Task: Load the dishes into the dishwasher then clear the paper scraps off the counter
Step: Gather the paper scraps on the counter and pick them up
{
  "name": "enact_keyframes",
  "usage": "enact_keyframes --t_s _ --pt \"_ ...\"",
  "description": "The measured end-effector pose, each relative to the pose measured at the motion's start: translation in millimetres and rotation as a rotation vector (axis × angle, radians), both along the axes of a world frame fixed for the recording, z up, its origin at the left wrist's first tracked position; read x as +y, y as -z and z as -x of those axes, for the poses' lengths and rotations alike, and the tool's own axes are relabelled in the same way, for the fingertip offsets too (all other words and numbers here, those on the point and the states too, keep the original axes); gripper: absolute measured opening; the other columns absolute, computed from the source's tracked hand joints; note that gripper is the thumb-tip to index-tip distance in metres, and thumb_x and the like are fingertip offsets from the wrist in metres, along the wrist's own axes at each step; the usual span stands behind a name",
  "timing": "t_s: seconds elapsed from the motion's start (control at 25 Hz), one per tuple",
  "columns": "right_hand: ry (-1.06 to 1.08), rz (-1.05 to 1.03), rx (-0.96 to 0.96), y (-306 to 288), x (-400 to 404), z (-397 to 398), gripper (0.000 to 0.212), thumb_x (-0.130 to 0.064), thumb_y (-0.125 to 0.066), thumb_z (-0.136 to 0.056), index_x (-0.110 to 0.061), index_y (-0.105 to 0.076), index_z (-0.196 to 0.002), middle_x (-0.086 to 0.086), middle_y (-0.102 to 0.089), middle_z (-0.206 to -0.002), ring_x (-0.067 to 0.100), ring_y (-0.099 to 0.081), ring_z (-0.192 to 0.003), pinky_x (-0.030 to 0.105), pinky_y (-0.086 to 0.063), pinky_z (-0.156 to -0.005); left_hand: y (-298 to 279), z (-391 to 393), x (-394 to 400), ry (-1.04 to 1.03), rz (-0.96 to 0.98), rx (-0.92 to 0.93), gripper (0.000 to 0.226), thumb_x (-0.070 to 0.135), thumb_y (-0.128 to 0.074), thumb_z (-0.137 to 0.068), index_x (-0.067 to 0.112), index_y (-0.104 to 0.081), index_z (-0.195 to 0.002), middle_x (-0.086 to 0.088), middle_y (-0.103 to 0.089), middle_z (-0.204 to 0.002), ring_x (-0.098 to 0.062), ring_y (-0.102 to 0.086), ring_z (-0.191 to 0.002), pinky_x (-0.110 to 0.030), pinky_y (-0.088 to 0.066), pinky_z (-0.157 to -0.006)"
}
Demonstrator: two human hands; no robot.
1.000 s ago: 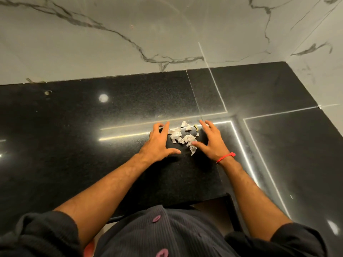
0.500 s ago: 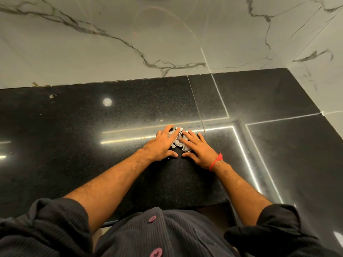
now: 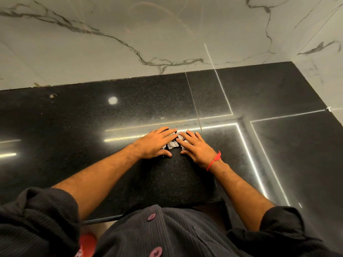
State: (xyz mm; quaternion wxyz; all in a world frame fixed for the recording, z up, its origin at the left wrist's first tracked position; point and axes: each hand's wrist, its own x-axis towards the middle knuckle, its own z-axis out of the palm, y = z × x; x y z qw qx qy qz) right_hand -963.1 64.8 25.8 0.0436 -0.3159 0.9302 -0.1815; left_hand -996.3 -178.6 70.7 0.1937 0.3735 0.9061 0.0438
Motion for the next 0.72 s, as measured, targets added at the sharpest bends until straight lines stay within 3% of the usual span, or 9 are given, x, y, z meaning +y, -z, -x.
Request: enact_keyframes --t_s 0.12,0.24,0.32,0.48,0.6,0.72 --pt "-0.021 0.087 0.157 9.2 -0.4 -3.3 0.04 -0.03 -0.053 -0.094 -0.007 -0.063 -0.126 0.017 -0.06 -0.132 0.041 -0.054 -0.122 0.05 -0.049 -0.101 2.9 -23.2 -17.5 -0.037 -0.002 0.003 0.084 0.067 -0.04 -0.093 0.026 -0.012 -0.161 0.005 -0.007 -0.169 -0.022 -0.007 -0.154 -0.044 -0.019 -0.124" --pt "0.007 0.162 0.246 10.0 -2.5 -5.4 0.029 -0.015 -0.069 -0.088 -0.007 -0.069 -0.116 0.016 -0.064 -0.123 0.036 -0.059 -0.111 0.044 -0.054 -0.091 2.8 -40.0 -22.1 -0.104 -0.009 -0.007 0.082 0.068 -0.039 -0.092 0.031 -0.013 -0.161 0.007 -0.009 -0.168 -0.022 -0.01 -0.152 -0.047 -0.024 -0.122" --pt "0.025 0.151 0.263 9.5 -2.2 -2.6 0.027 -0.008 -0.07 -0.086 -0.006 -0.071 -0.113 0.015 -0.066 -0.121 0.034 -0.061 -0.107 0.043 -0.055 -0.089 3.2 -46.9 -17.7 -0.131 -0.021 0.014 0.074 0.057 -0.047 -0.096 0.036 -0.015 -0.159 0.006 -0.013 -0.167 -0.025 -0.014 -0.151 -0.049 -0.027 -0.12" --pt "0.084 0.176 0.275 5.7 -3.4 -7.5 0.03 -0.012 -0.05 -0.09 -0.005 -0.072 -0.109 0.012 -0.068 -0.117 0.033 -0.062 -0.103 0.039 -0.056 -0.088 5.0 -56.0 -5.0 -0.205 -0.061 0.125 0.063 0.031 -0.06 -0.098 0.038 -0.032 -0.154 0.003 -0.032 -0.162 -0.032 -0.03 -0.144 -0.051 -0.039 -0.108" --pt "0.064 0.174 0.248 6.4 -2.7 -1.4 0.024 -0.008 -0.06 -0.088 -0.006 -0.072 -0.108 0.011 -0.069 -0.115 0.034 -0.062 -0.101 0.043 -0.056 -0.084 11.3 -58.7 -2.3 -0.251 -0.072 0.193 0.068 0.008 -0.069 -0.09 0.033 -0.046 -0.149 0.001 -0.043 -0.155 -0.032 -0.041 -0.137 -0.05 -0.049 -0.102" --pt "0.016 0.085 0.198 -3.9 7.5 2.9 0.031 -0.031 -0.057 -0.091 -0.016 -0.069 -0.116 0.005 -0.064 -0.125 0.034 -0.06 -0.104 0.045 -0.054 -0.079 14.7 -53.7 -1.4 -0.264 -0.146 0.222 0.061 0.004 -0.069 -0.087 0.028 -0.055 -0.141 -0.001 -0.053 -0.144 -0.028 -0.048 -0.129 -0.046 -0.055 -0.094"
